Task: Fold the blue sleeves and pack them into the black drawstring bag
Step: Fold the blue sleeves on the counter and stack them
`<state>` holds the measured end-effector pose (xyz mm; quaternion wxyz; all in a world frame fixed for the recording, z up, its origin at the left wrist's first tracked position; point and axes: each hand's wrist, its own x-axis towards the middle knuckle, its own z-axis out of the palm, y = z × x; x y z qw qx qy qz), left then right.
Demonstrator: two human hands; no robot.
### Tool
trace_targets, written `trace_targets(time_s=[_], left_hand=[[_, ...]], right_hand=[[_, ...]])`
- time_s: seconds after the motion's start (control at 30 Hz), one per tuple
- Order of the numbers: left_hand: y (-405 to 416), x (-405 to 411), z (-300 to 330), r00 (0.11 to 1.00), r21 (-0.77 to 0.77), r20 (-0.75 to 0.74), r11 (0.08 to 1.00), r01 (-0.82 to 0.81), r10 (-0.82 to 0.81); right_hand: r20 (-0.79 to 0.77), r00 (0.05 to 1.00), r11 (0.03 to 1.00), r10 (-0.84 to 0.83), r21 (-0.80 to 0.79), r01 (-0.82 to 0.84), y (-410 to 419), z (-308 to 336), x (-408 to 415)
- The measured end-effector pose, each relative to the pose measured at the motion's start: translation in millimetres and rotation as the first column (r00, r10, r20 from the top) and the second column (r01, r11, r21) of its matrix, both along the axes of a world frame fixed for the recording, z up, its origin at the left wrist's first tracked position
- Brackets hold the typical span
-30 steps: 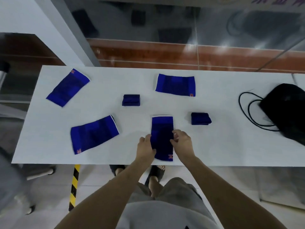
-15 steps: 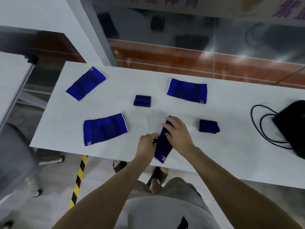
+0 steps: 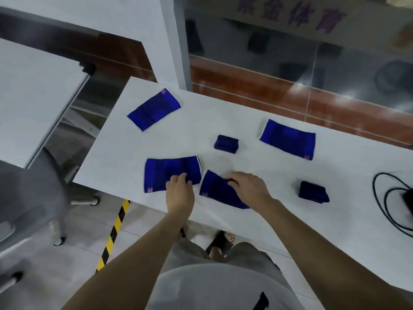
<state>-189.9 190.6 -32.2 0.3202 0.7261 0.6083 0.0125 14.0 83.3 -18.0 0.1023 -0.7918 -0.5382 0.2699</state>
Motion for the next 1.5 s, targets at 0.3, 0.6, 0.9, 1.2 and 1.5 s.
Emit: trace_targets(time_s=[0.3, 0.6, 0.9, 1.2, 1.5], left_hand=[[33, -38, -24, 0.862, -0.228, -0.291, 0.905, 0.358, -0.414], [114, -64, -31, 0.495, -0.16, -0.259, 0.543, 0.824, -0.829], [124, -55, -1, 0.938, -0.318, 0.294, 0.907, 0.275, -0.182], [103, -55, 3, 0.77, -0.727, 0.4, 0.684, -0.063, 0.496], [118, -56, -7, 0.758, -0.752, 0.356, 0.649, -0.116, 0.547]], right_hand=[[-0.196, 0.937, 0.942, -0.289, 0.115, 0.314, 29, 13, -10], [-0.554, 0.662, 0.753, -0.505, 0.092, 0.651, 61, 24, -35], [-0.628, 0.551, 0.689, -0.55, 0.032, 0.724, 89, 9, -77], [-0.603, 0.513, 0.688, -0.61, -0.083, 0.721, 127, -11, -108], [-0.576, 0.48, 0.668, -0.661, -0.161, 0.727, 152, -30, -115]])
